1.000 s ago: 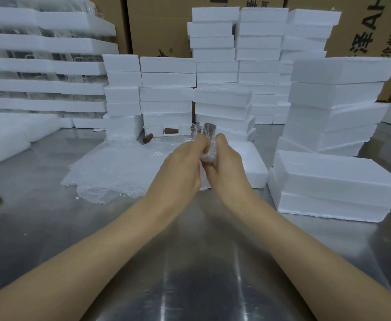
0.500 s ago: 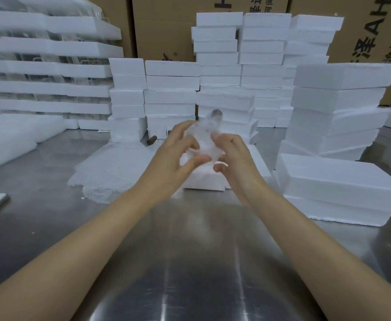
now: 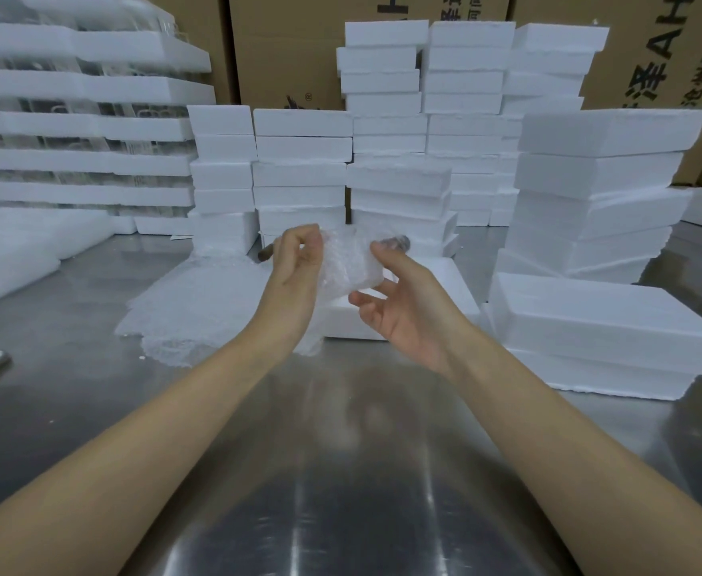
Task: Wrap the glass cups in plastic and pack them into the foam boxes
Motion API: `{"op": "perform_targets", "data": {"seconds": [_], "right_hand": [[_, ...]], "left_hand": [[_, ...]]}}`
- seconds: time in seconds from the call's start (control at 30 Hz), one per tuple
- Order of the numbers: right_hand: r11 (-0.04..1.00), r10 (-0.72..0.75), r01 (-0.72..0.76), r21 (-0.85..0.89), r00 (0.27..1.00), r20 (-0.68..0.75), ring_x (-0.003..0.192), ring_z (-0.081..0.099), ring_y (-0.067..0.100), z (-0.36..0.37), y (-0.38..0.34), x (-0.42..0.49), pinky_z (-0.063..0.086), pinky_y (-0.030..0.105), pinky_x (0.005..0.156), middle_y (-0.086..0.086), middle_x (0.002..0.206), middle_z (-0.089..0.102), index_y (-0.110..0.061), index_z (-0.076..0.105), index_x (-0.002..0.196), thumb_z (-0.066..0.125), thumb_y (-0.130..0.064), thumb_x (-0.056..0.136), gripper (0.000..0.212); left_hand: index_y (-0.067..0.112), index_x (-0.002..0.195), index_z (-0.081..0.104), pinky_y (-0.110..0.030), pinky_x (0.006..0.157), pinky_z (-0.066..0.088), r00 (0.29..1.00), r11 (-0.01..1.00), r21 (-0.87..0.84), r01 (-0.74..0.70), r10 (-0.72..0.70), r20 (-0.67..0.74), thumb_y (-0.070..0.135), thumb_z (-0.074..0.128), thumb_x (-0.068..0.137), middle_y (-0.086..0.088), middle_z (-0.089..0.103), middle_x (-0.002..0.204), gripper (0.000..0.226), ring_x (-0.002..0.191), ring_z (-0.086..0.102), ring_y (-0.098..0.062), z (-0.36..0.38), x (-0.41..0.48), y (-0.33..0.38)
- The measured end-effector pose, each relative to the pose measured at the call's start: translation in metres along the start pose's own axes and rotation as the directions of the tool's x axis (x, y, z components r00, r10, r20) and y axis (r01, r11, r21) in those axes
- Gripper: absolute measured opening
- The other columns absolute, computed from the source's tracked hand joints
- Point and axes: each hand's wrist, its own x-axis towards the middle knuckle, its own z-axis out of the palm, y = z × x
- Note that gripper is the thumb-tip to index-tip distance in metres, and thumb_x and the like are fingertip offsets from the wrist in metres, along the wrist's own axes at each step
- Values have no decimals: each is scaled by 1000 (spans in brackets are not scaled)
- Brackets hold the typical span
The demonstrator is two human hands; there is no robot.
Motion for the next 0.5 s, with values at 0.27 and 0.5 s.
{"op": "perform_targets", "data": {"seconds": [0.27, 0.5], "right_hand": [[1000, 3, -3, -6, 996, 94, 72, 69, 19, 6, 6, -5, 55, 22, 60, 4, 92, 72, -13, 65, 112, 60, -31, 92, 27], [996, 84, -83, -17, 989, 121, 64, 66, 23, 12, 15, -6, 55, 24, 57, 15, 111, 59, -12, 60, 114, 62, -34, 90, 33]], "left_hand": [[20, 75, 54, -8, 56, 39, 980, 990, -56, -129, 119, -156, 35, 30, 105, 18, 52, 63, 41, 59, 48, 3, 3, 0, 7], [17, 72, 60, -6, 44, 38, 973, 998, -48, -32, 21, -230, 47, 19, 103, 19, 62, 58, 59, 46, 53, 6, -5, 2, 12]]}}
